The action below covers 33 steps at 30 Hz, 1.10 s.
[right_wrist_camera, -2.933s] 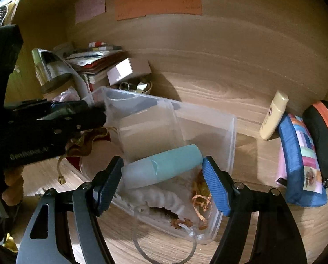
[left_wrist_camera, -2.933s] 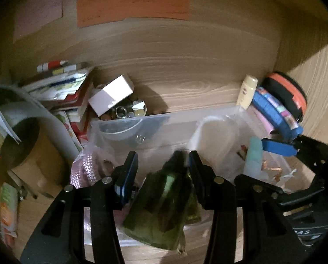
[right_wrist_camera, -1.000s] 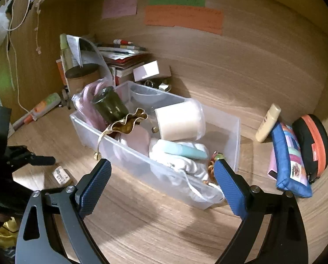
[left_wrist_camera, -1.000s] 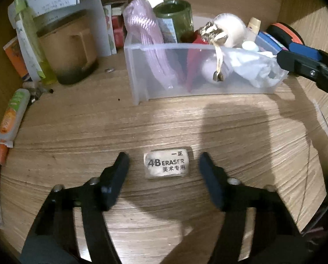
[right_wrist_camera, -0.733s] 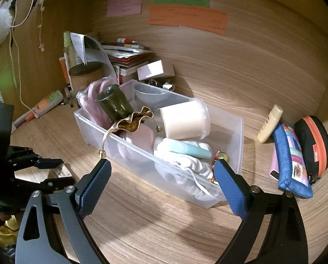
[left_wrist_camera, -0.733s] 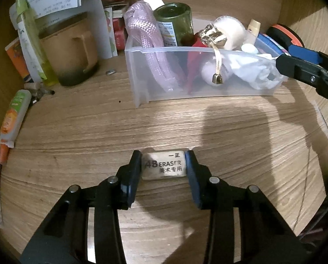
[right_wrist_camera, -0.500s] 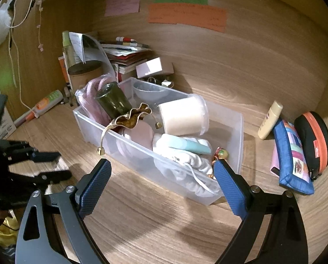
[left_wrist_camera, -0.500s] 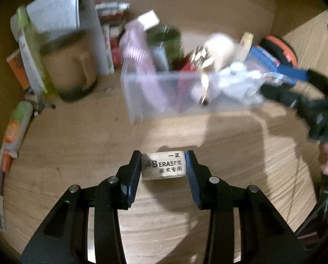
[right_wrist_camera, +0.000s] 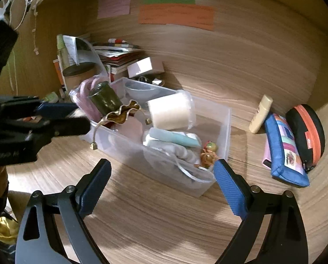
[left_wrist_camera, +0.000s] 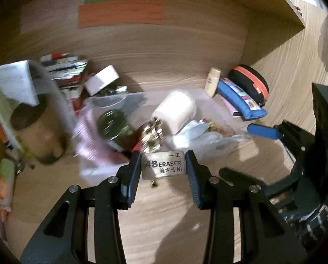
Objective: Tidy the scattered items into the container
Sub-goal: 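Carry the white eraser into the bin and open the left tool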
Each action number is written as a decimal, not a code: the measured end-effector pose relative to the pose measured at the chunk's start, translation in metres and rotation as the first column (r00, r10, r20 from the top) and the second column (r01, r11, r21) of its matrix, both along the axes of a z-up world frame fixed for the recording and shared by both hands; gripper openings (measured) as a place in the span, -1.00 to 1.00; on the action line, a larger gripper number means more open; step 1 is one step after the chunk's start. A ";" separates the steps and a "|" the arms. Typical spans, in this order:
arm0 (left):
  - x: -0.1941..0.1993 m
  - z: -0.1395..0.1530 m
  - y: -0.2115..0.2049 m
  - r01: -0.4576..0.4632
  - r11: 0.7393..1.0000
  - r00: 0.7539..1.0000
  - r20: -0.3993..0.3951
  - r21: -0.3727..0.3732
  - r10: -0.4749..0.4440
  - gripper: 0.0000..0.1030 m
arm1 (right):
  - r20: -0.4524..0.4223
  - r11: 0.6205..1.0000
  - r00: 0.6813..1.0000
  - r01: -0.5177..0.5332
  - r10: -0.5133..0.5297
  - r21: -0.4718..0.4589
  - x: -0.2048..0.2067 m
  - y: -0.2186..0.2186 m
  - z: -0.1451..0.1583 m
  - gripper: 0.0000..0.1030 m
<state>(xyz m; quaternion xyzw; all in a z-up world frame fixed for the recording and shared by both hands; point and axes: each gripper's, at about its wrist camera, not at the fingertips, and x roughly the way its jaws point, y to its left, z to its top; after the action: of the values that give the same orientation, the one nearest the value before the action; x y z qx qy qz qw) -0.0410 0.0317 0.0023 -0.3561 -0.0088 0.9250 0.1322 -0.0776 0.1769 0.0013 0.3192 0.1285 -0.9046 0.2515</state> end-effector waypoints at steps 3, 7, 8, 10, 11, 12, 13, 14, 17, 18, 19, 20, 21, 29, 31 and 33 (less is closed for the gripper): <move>-0.015 -0.002 0.010 0.016 1.000 1.000 0.008 -0.010 -0.016 -0.23 | 0.010 1.000 1.000 0.013 -0.013 0.000 -0.004 0.004 -0.002 0.82; -0.032 -0.007 0.026 0.046 0.999 0.999 0.021 -0.028 -0.045 -0.23 | 0.017 1.000 1.000 0.026 -0.026 -0.007 -0.008 0.011 -0.004 0.82; -0.035 -0.009 0.029 0.054 0.998 0.998 0.025 -0.028 -0.053 -0.23 | 0.020 1.000 0.999 0.029 -0.029 -0.008 -0.009 0.012 -0.004 0.82; -0.041 -0.011 0.033 0.061 0.998 0.998 0.034 -0.026 -0.061 -0.23 | 0.026 0.999 0.999 0.033 -0.033 -0.009 -0.012 0.013 -0.005 0.82; -0.044 -0.013 0.035 0.064 0.998 0.997 0.039 -0.027 -0.063 -0.23 | 0.029 0.999 0.999 0.034 -0.034 -0.011 -0.013 0.014 -0.006 0.82; -0.046 -0.015 0.036 0.066 0.997 0.997 0.046 -0.029 -0.064 -0.23 | 0.033 0.999 0.999 0.034 -0.033 -0.012 -0.014 0.014 -0.006 0.82; -0.048 -0.017 0.037 0.068 0.997 0.996 0.052 -0.029 -0.066 -0.23 | 0.035 0.999 0.999 0.033 -0.032 -0.013 -0.014 0.014 -0.006 0.82; -0.051 -0.019 0.038 0.072 0.997 0.995 0.066 -0.030 -0.070 -0.23 | 0.036 0.999 0.999 0.033 -0.032 -0.013 -0.015 0.015 -0.007 0.82; -0.053 -0.023 0.038 0.076 0.997 0.995 0.073 -0.024 -0.074 -0.23 | 0.044 0.999 0.999 0.032 -0.032 -0.014 -0.016 0.016 -0.009 0.82; -0.053 -0.023 0.038 0.075 0.997 0.995 0.070 -0.023 -0.073 -0.23 | 0.047 0.999 0.999 0.029 -0.028 -0.017 -0.016 0.016 -0.009 0.82; -0.052 -0.023 0.038 0.073 0.997 0.995 0.064 -0.022 -0.071 -0.23 | 0.047 0.999 0.999 0.027 -0.026 -0.018 -0.017 0.016 -0.010 0.82; -0.051 -0.022 0.037 0.073 0.997 0.996 0.059 -0.022 -0.071 -0.23 | 0.048 1.000 0.999 0.026 -0.025 -0.017 -0.017 0.016 -0.010 0.82; -0.051 -0.021 0.037 0.070 0.997 0.996 0.056 -0.021 -0.069 -0.23 | 0.048 1.000 0.999 0.026 -0.025 -0.016 -0.018 0.015 -0.010 0.82; -0.024 0.002 0.025 0.057 0.998 0.997 -0.050 0.020 -0.056 0.35 | 0.038 1.000 0.999 0.020 -0.019 -0.006 -0.016 0.013 -0.009 0.82; -0.016 0.006 0.022 0.047 0.999 0.996 -0.078 0.015 -0.046 0.40 | 0.037 1.000 0.999 0.016 -0.016 -0.011 -0.015 0.012 -0.008 0.82; -0.013 0.007 0.019 0.035 0.999 0.995 -0.094 0.010 -0.034 0.41 | 0.035 1.000 0.999 0.015 -0.014 -0.012 -0.014 0.011 -0.007 0.82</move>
<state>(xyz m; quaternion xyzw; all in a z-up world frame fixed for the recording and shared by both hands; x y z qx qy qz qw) -0.0536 0.0512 0.0092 -0.3118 -0.0019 0.9381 0.1507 -0.0911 0.1875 -0.0053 0.3342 0.1164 -0.9016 0.2489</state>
